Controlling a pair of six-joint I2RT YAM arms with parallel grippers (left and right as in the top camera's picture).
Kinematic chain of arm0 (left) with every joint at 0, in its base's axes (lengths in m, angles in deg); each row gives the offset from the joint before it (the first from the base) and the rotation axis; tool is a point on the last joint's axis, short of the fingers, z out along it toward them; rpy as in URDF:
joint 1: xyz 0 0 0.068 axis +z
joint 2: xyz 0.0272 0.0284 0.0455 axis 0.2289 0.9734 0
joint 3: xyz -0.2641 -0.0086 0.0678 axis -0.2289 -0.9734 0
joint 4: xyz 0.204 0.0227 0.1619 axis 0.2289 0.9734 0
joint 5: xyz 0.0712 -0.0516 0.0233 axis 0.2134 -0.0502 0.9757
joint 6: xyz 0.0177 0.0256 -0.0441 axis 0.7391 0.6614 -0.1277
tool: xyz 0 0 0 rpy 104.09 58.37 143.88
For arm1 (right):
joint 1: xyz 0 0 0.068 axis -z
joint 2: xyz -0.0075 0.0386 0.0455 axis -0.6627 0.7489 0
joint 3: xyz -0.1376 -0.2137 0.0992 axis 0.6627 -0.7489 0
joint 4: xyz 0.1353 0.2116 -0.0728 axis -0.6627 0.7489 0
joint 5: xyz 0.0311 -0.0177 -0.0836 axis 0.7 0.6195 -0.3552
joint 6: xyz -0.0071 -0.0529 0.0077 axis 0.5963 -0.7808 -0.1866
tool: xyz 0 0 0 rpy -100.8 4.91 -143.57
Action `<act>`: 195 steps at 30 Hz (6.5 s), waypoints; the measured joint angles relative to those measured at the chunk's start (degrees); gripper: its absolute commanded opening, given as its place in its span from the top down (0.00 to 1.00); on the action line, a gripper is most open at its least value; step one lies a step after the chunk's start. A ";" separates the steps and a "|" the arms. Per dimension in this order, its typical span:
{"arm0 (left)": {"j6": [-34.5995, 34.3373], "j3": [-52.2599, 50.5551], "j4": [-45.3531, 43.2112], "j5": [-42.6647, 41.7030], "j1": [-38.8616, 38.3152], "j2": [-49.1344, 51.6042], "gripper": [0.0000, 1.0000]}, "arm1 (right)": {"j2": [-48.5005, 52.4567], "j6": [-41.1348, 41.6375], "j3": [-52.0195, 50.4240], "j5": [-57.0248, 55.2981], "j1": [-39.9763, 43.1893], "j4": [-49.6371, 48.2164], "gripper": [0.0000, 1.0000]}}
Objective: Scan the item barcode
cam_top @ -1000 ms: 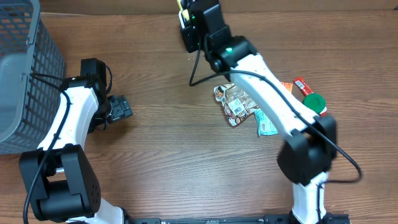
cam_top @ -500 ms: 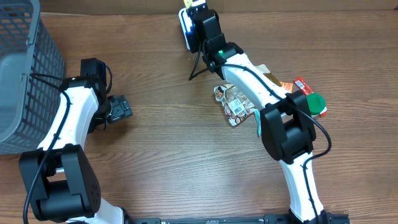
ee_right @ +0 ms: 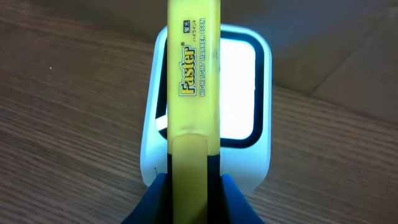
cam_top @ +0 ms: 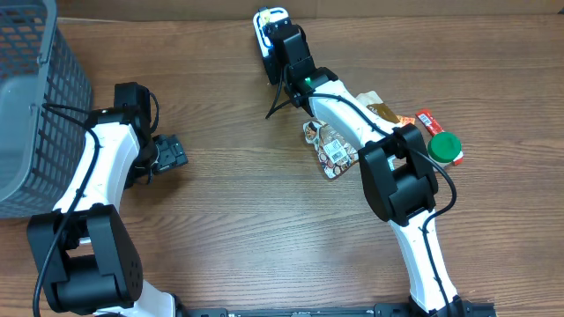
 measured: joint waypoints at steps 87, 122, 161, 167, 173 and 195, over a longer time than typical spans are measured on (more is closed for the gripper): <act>0.00 0.00 0.00 0.00 0.00 0.00 0.00 | -27.74 10.38 -7.02 4.59 9.25 66.45 0.00; 0.00 0.00 0.00 0.00 0.00 -0.02 0.00 | -27.74 10.38 -7.02 4.61 9.25 66.42 0.00; 0.00 -0.26 1.09 0.00 -1.16 -53.94 0.00 | -27.74 10.38 -7.04 4.59 9.25 66.42 0.00; 0.00 -0.28 1.11 0.00 -1.16 -61.31 0.00 | -27.74 10.34 -7.04 4.59 9.25 66.42 0.00; 0.00 -4.66 1.07 0.02 -1.16 -68.50 0.00 | -27.74 10.36 -7.04 4.57 9.25 66.42 0.00; -1.38 -45.88 -55.32 -5.66 -4.90 -98.42 0.00 | -27.74 10.36 -7.10 4.59 9.25 66.40 0.00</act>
